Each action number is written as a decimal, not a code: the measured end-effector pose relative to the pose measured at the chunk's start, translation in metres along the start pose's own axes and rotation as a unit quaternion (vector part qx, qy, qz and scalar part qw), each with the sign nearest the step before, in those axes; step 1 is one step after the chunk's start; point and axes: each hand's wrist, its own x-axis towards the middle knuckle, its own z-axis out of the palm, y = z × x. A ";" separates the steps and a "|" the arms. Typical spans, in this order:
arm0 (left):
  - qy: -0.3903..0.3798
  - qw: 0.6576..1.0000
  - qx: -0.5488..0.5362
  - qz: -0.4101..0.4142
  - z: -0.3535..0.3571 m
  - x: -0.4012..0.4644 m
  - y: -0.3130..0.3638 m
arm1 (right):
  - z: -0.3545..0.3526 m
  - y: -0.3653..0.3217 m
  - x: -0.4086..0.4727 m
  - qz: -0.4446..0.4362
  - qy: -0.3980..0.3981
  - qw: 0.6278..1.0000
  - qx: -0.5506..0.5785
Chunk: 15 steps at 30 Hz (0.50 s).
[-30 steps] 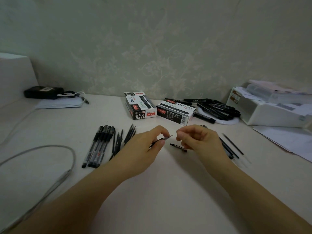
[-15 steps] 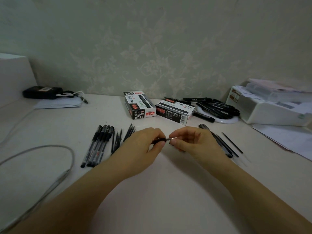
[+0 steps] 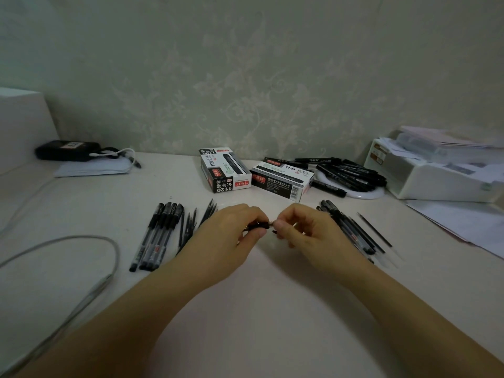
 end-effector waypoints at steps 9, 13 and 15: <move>-0.006 1.000 0.005 0.007 0.000 -0.001 0.001 | 0.000 0.001 0.000 -0.004 -0.023 0.999 0.024; -0.011 1.000 0.004 0.018 -0.001 0.000 0.003 | 0.003 0.001 -0.002 -0.018 -0.041 0.999 0.026; -0.012 1.000 0.005 0.021 0.000 -0.001 0.004 | 0.003 -0.002 -0.002 -0.020 -0.038 0.998 0.036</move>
